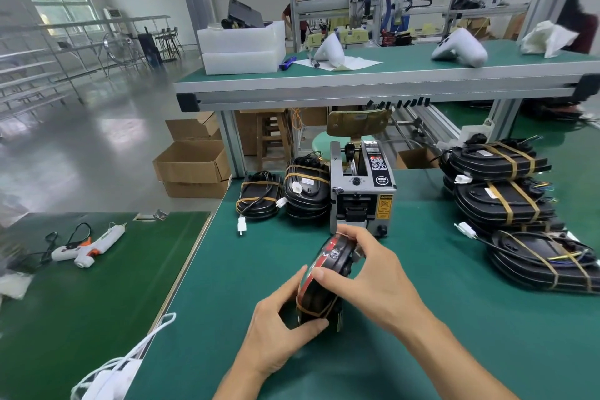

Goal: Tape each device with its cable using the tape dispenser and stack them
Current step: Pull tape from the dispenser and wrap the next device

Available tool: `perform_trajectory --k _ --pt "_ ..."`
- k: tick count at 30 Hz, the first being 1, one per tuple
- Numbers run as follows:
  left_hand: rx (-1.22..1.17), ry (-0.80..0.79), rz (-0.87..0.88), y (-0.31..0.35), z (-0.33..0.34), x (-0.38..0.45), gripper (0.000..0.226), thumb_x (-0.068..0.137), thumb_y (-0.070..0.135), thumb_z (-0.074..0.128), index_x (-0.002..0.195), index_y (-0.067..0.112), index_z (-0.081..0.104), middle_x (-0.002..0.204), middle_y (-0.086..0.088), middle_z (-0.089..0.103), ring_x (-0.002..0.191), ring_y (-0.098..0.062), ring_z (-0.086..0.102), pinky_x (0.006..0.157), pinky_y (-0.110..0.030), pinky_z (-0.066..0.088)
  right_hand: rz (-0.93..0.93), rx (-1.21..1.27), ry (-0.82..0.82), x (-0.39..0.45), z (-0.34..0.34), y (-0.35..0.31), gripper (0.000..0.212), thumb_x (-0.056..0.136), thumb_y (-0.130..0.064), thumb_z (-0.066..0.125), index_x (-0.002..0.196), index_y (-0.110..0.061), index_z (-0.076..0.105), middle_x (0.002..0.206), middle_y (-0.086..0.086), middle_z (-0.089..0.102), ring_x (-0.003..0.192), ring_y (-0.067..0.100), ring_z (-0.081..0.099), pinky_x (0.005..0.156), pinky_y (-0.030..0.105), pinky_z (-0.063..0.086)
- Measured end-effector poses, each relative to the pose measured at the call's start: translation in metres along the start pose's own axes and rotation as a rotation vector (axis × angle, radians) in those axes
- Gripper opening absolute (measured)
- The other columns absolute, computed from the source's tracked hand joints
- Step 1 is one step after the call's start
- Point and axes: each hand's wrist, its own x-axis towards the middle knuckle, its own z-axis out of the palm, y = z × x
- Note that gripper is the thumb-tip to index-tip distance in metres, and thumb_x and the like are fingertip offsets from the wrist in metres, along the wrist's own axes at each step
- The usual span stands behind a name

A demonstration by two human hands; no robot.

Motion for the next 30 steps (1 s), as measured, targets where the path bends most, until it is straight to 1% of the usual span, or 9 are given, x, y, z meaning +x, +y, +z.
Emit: perform_trajectory --k 4,9,14,17,19,21,23,26,30 --pt "-0.006 -0.014 0.016 -0.002 -0.001 0.002 0.103 0.075 0.053 0.098 0.161 0.034 0.046 0.146 0.014 0.067 0.138 -0.009 0.062 0.114 -0.032 0.05 -0.188 -0.127 0.095 -0.006 0.015 -0.006 0.094 0.065 -0.07 0.076 0.147 -0.034 0.046 0.141 -0.025 0.05 0.134 -0.003 0.046 0.113 0.022 0.039" --pt "0.026 0.102 0.015 0.006 -0.001 -0.001 0.072 0.084 0.054 0.087 0.149 0.05 0.055 0.131 0.022 0.073 0.119 0.001 0.071 0.089 -0.011 0.054 -0.508 -0.346 0.079 -0.012 0.048 -0.003 0.094 0.075 -0.062 0.078 0.15 -0.015 0.048 0.159 0.002 0.045 0.152 0.016 0.033 0.127 0.045 0.027" --pt "0.025 0.121 -0.036 -0.001 0.002 -0.001 0.06 0.086 0.047 0.081 0.142 0.049 0.06 0.121 0.02 0.077 0.108 -0.002 0.075 0.083 -0.015 0.058 -0.622 -0.394 0.018 -0.014 0.052 0.002 0.089 0.077 -0.062 0.078 0.148 -0.018 0.049 0.157 0.002 0.044 0.152 0.019 0.034 0.128 0.047 0.021" --pt "0.027 0.187 -0.025 -0.006 0.003 -0.002 0.052 0.081 0.044 0.083 0.13 0.049 0.068 0.11 0.018 0.08 0.101 -0.002 0.077 0.085 -0.021 0.06 -0.456 -0.072 0.013 -0.008 0.042 0.002 0.066 0.083 -0.058 0.074 0.142 -0.033 0.055 0.145 -0.021 0.055 0.141 0.004 0.047 0.126 0.029 0.018" --pt "0.067 0.226 -0.035 -0.003 0.003 -0.003 0.043 0.076 0.049 0.082 0.116 0.056 0.07 0.095 0.02 0.08 0.085 0.003 0.074 0.077 -0.013 0.055 -0.212 0.211 0.22 0.01 0.031 0.006 0.038 0.091 -0.044 0.07 0.128 -0.033 0.068 0.121 -0.022 0.07 0.118 0.001 0.063 0.109 0.017 0.04" --pt "0.071 0.248 -0.053 -0.002 0.003 -0.002 0.033 0.072 0.052 0.082 0.103 0.056 0.072 0.086 0.017 0.078 0.075 0.001 0.069 0.072 -0.011 0.053 0.089 0.3 0.439 0.037 0.019 0.017 0.022 0.096 -0.03 0.068 0.116 -0.027 0.076 0.101 -0.016 0.076 0.096 0.003 0.068 0.096 0.026 0.052" --pt "0.05 0.266 -0.083 -0.001 0.004 -0.003 0.028 0.071 0.048 0.085 0.096 0.054 0.073 0.083 0.013 0.078 0.072 -0.001 0.067 0.071 -0.013 0.053 0.312 0.286 0.486 0.062 0.012 0.031 0.023 0.097 -0.021 0.065 0.116 -0.019 0.078 0.098 -0.007 0.076 0.093 0.013 0.068 0.097 0.032 0.053" --pt "0.026 0.269 -0.116 0.0 0.003 -0.003 0.038 0.08 0.022 0.093 0.092 0.053 0.074 0.086 0.008 0.08 0.074 -0.003 0.067 0.072 -0.013 0.054 0.444 0.296 0.466 0.089 0.015 0.046 0.028 0.096 -0.017 0.062 0.12 -0.015 0.077 0.111 0.001 0.077 0.106 0.022 0.068 0.102 0.036 0.052" --pt "0.034 0.261 -0.152 0.001 0.002 -0.004 0.026 0.081 0.015 0.093 0.088 0.035 0.079 0.087 0.002 0.08 0.074 -0.007 0.066 0.074 -0.015 0.054 0.485 0.292 0.474 0.109 0.022 0.05 0.029 0.096 -0.017 0.062 0.12 -0.014 0.077 0.113 0.005 0.077 0.11 0.027 0.068 0.104 0.039 0.052"
